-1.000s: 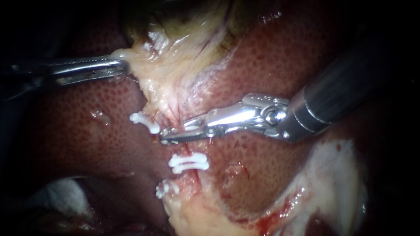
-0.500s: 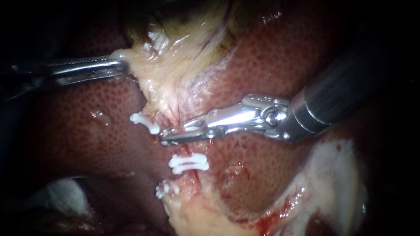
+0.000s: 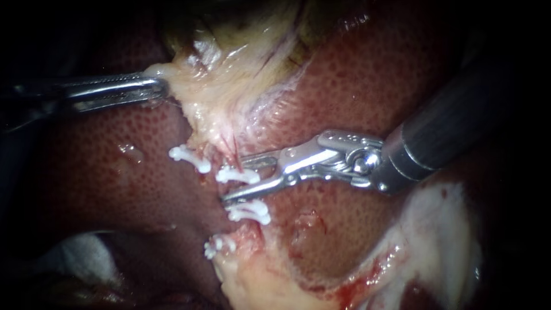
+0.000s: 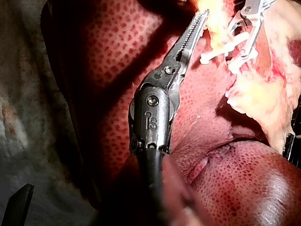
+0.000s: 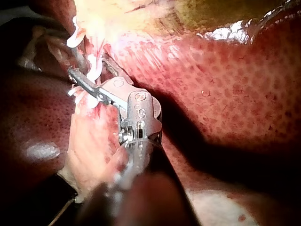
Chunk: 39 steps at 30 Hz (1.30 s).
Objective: Going back third clip right tube
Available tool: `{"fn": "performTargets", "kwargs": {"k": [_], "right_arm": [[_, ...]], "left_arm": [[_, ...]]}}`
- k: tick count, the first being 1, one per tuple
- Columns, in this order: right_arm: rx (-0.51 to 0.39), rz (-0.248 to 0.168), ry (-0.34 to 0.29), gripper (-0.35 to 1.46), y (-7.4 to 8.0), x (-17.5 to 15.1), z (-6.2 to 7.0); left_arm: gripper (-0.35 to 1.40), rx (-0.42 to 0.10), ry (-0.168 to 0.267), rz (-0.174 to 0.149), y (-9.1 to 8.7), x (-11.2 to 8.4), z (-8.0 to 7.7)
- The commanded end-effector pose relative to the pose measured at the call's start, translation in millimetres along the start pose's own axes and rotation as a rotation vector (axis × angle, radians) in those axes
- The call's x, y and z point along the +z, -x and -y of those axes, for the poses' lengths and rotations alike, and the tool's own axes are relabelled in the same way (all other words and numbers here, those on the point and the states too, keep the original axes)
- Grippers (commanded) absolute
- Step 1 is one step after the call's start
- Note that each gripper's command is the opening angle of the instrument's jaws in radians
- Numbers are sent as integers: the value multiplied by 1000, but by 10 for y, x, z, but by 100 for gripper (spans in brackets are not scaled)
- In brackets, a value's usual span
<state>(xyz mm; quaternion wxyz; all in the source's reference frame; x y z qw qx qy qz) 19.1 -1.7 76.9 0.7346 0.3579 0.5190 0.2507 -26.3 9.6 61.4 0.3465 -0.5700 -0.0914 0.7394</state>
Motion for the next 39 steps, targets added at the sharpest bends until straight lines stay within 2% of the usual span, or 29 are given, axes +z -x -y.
{"fn": "performTargets", "kwargs": {"k": [1,13,16,21,26,31,36,39], "right_arm": [[-8,-1,3,49,0,-1,0],[-31,0,5,49,0,-5,1],[-47,0,3,49,0,-16,3],[-91,-4,18,49,-11,-52,10],[-183,-5,39,49,-22,-92,30],[-256,-3,62,49,-33,-131,61],[-292,0,73,49,-42,-154,87],[-308,2,67,49,-45,-162,98]], "left_arm": [[-35,1,0,0,0,0,0],[-35,1,1,0,1,-2,0],[-35,1,2,0,1,-4,0],[-35,1,3,0,1,-6,0],[-35,1,4,0,1,-6,0],[-35,1,4,0,2,-7,1],[-35,2,4,0,2,-7,0],[-35,2,4,0,2,-8,1]]}}
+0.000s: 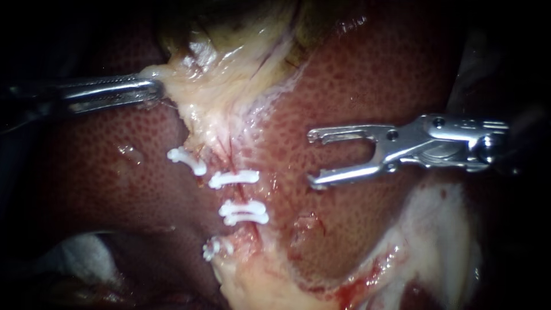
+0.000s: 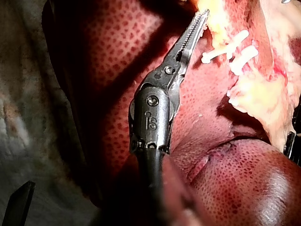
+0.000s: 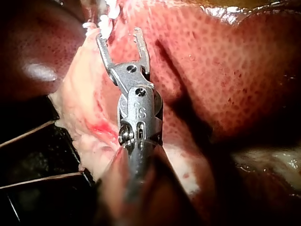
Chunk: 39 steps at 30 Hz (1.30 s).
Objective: Going back third clip right tube
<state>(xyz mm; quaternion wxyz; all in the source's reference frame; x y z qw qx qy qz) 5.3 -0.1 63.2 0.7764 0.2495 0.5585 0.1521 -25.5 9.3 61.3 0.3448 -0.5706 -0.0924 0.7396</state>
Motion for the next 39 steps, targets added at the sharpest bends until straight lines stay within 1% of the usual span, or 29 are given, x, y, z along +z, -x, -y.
{"fn": "performTargets", "kwargs": {"k": [1,4,6,11,16,19,25,29,31,35,39], "right_arm": [[-6,0,-2,49,-1,-3,3],[-12,0,-5,49,-2,-7,9],[-12,0,-6,49,-2,-9,11],[-18,1,-10,49,-2,-17,12],[-19,1,-11,49,-2,-18,13],[-19,1,-11,49,-2,-19,14],[-19,1,-11,50,-2,-19,14],[-19,1,-11,50,-1,-19,14],[-19,1,-11,50,-1,-19,14],[-19,1,-11,50,-1,-19,14],[-19,1,-11,50,-1,-19,14]], "left_arm": [[-35,0,1,0,0,-1,0],[-35,0,-1,0,0,-2,0],[-35,0,-1,0,0,-2,0],[-35,1,-6,0,1,-1,0],[-35,3,-11,-1,5,9,-3],[-35,8,-20,-3,14,20,-4],[-35,18,-10,8,36,46,1],[-35,17,-6,15,46,61,4],[-35,18,-1,16,48,71,4],[-35,17,7,18,48,91,6],[-35,18,16,17,46,110,3]]}}
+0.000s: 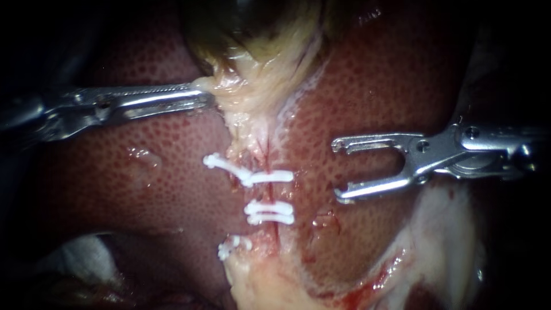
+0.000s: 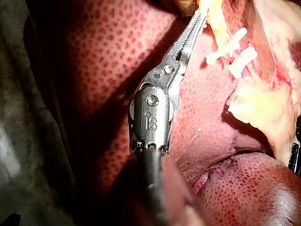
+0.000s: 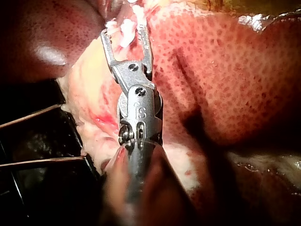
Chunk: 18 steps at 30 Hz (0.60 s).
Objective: Going back third clip right tube
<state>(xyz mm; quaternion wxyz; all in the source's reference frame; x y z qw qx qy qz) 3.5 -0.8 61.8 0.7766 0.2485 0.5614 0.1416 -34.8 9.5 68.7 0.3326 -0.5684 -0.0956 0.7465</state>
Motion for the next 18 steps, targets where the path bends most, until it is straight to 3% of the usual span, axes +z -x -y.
{"fn": "performTargets", "kwargs": {"k": [1,8,18], "right_arm": [[0,0,0,50,0,0,0],[0,0,0,50,0,-1,0],[0,0,0,50,0,-1,0]], "left_arm": [[-35,0,2,1,-1,4,-1],[-35,2,11,3,-2,15,-2],[-35,4,19,2,0,14,-4]]}}
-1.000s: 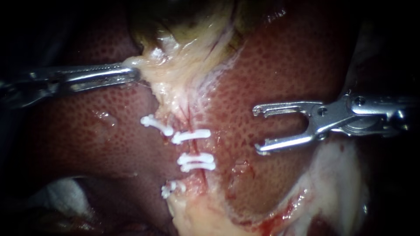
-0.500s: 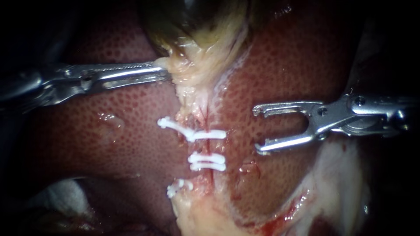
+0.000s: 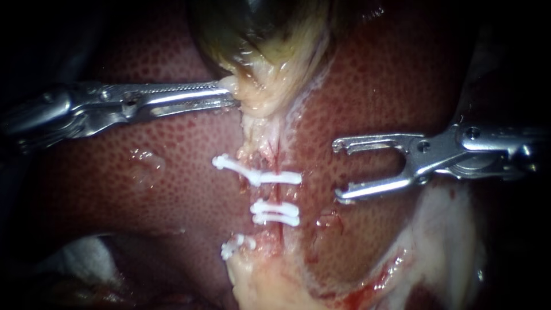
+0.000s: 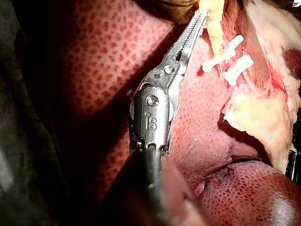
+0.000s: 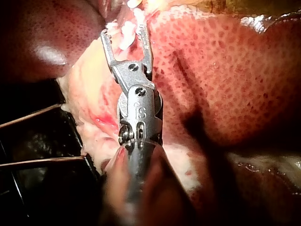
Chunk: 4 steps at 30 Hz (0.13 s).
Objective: Going back third clip right tube
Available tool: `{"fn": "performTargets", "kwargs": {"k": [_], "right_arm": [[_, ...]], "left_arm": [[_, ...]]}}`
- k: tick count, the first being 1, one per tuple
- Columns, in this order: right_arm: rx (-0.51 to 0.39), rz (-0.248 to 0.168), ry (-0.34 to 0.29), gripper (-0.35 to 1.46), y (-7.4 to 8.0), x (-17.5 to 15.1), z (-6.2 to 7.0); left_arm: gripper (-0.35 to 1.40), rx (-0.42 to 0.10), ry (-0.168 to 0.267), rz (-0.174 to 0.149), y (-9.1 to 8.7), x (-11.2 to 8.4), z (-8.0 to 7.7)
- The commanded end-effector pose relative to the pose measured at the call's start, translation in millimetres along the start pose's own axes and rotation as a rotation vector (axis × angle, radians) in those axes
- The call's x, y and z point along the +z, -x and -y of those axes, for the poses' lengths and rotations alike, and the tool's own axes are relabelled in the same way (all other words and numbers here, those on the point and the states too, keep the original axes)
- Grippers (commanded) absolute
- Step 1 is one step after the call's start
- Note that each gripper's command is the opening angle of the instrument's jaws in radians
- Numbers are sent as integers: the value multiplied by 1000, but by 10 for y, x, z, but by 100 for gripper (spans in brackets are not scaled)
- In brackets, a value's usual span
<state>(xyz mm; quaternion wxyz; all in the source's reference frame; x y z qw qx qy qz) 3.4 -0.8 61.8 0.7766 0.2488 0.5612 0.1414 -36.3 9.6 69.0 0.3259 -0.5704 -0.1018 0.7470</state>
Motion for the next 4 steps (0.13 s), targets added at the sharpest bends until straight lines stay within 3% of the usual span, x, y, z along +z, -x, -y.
{"fn": "performTargets", "kwargs": {"k": [1,4], "right_arm": [[0,0,0,50,0,0,0],[0,0,0,50,0,0,0]], "left_arm": [[-35,1,1,-1,-1,-1,0],[-35,1,2,-1,-1,-1,-1]]}}
